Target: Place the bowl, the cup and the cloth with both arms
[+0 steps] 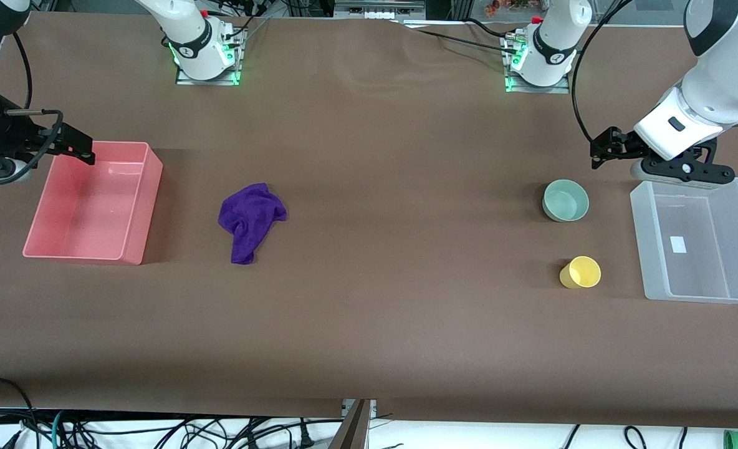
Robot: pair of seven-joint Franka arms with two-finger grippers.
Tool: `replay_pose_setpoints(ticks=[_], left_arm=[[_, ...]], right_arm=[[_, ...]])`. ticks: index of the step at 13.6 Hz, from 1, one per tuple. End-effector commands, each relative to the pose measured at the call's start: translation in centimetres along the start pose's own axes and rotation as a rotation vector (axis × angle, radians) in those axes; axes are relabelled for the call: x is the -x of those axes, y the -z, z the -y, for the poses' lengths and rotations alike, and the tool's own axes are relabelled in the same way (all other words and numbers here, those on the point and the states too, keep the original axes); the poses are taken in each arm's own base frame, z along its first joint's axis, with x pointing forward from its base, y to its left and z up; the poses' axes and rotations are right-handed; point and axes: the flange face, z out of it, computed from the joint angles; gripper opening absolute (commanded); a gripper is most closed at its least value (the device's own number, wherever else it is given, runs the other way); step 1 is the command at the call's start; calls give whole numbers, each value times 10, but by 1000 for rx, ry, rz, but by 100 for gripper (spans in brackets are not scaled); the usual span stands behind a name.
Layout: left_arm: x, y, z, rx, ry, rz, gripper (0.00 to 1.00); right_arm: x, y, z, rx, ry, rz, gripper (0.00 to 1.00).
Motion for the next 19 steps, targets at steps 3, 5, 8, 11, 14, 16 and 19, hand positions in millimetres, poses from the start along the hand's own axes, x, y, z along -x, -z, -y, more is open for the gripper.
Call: replay_pose_setpoints(ticks=[3,5,8,11,14,16,19], left_arm=[[-2,2,0,26,11,7,100],[-2,2,1,24,10,8,100],[-10,-20,5,30,16,58,100],[-5,-62,24,50,-28,243,100],[-11,-116,70,110,-181,329,100],[-17,-172,100,149,-309,343,100],[-7,-247,105,68,-474,226,100]], right_arm=[[-5,5,1,-9,-11,-14,100],[-6,4,0,-10,-13,-10,100],[-6,4,-2,-11,-15,-8,100],[-6,3,-2,-12,-15,-8,100],[-6,4,-2,-12,-20,-13,100],[-6,5,-3,-14,-23,-16,100],[-8,-14,2,7,1,15,100]])
